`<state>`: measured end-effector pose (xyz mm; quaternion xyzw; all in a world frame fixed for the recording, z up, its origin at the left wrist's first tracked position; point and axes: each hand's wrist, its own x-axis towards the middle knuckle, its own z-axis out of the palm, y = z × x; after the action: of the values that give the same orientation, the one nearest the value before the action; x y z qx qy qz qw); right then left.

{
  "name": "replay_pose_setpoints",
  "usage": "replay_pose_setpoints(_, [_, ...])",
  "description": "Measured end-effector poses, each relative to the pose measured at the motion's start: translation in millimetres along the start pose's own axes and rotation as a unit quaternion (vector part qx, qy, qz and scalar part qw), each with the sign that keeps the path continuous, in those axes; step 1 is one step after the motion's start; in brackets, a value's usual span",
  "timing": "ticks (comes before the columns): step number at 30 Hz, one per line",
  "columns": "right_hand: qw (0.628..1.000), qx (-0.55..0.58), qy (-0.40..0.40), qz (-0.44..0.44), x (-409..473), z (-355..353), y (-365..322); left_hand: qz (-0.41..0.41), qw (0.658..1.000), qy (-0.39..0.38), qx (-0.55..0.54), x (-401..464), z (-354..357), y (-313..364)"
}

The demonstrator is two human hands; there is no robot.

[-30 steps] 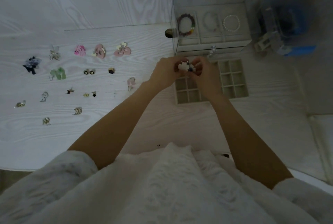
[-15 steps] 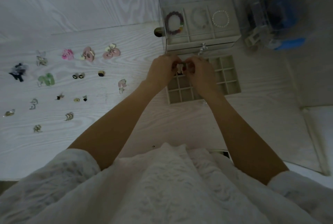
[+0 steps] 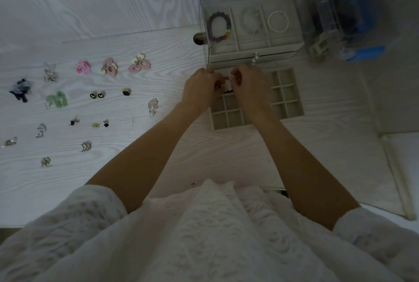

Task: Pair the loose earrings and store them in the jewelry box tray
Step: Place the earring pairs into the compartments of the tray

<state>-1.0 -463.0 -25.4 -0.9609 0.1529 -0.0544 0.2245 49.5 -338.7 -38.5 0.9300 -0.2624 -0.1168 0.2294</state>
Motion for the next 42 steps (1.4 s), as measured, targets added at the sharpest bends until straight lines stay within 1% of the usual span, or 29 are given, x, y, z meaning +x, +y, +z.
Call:
replay_pose_setpoints(4, [0.998, -0.014, -0.063, -0.028, -5.0, 8.9, 6.7, -0.011, 1.0, 0.01, 0.0, 2.3, 3.2, 2.7])
replay_pose_setpoints(6, [0.997, -0.011, -0.064, -0.042, -4.9, 9.3, 9.5, -0.015, 1.0, 0.009, -0.011, 2.1, 3.1, 0.7])
replay_pose_setpoints(10, [0.995, -0.042, -0.058, -0.073, -5.3, 4.3, 11.0, -0.028, 0.996, 0.028, -0.074, -1.8, 2.0, -4.7])
replay_pose_setpoints(13, [0.989, -0.088, -0.059, -0.099, -4.2, 5.6, 5.7, -0.019, 0.998, 0.024, -0.049, -0.4, 4.1, -5.5])
replay_pose_setpoints(15, [0.989, -0.097, -0.038, -0.105, -2.4, 8.6, 3.7, -0.01, 0.999, 0.027, -0.039, 1.7, 4.5, -5.0])
replay_pose_setpoints(16, [0.99, -0.095, -0.03, -0.099, -1.2, 9.3, 3.5, -0.006, 0.999, 0.03, -0.039, 2.1, 4.0, -4.6])
replay_pose_setpoints(18, [0.992, -0.085, -0.043, -0.078, 1.7, 9.0, 5.5, 0.009, 0.998, 0.032, -0.045, 1.9, 3.0, -3.8])
replay_pose_setpoints(22, [0.995, -0.05, -0.052, -0.071, -1.1, 4.3, 5.3, 0.048, 0.997, 0.024, -0.057, -7.3, -6.7, -6.8])
replay_pose_setpoints(24, [0.996, -0.028, -0.027, -0.078, -8.9, 0.5, 3.4, 0.048, 0.995, 0.051, -0.069, -19.3, -14.6, -12.3])
replay_pose_setpoints(26, [0.996, 0.012, -0.017, -0.087, -20.7, -1.5, -6.8, 0.036, 0.991, 0.098, -0.081, -43.1, -25.8, -25.1])
replay_pose_setpoints(28, [0.993, 0.05, -0.041, -0.103, -31.9, -0.6, -23.0, 0.004, 0.986, 0.134, -0.094, -70.0, -34.8, -44.2])
replay_pose_setpoints(30, [0.984, 0.085, -0.098, -0.126, -42.2, 9.5, -46.5, -0.069, 0.981, 0.152, -0.095, -99.3, -40.9, -70.6])
replay_pose_setpoints(32, [0.975, 0.092, -0.154, -0.135, -46.0, 22.6, -65.5, -0.145, 0.975, 0.145, -0.085, -114.5, -41.0, -94.2])
replay_pose_setpoints(34, [0.966, 0.073, -0.215, -0.127, -47.1, 43.5, -84.2, -0.198, 0.972, 0.104, -0.072, -123.4, -40.6, -115.9])
replay_pose_setpoints(36, [0.954, 0.043, -0.273, -0.121, -45.4, 61.2, -100.7, -0.202, 0.976, 0.043, -0.072, -123.6, -41.3, -129.4])
replay_pose_setpoints(38, [0.943, 0.002, -0.304, -0.138, -43.3, 73.9, -113.6, -0.171, 0.983, 0.005, -0.068, -118.0, -42.0, -134.2])
replay_pose_setpoints(40, [0.943, 0.003, -0.304, -0.132, -40.2, 82.8, -121.3, -0.14, 0.988, -0.001, -0.068, -109.0, -43.6, -130.8])
replay_pose_setpoints(42, [0.954, 0.041, -0.278, -0.108, -35.8, 88.9, -125.5, -0.138, 0.988, 0.003, -0.066, -100.5, -45.9, -125.9])
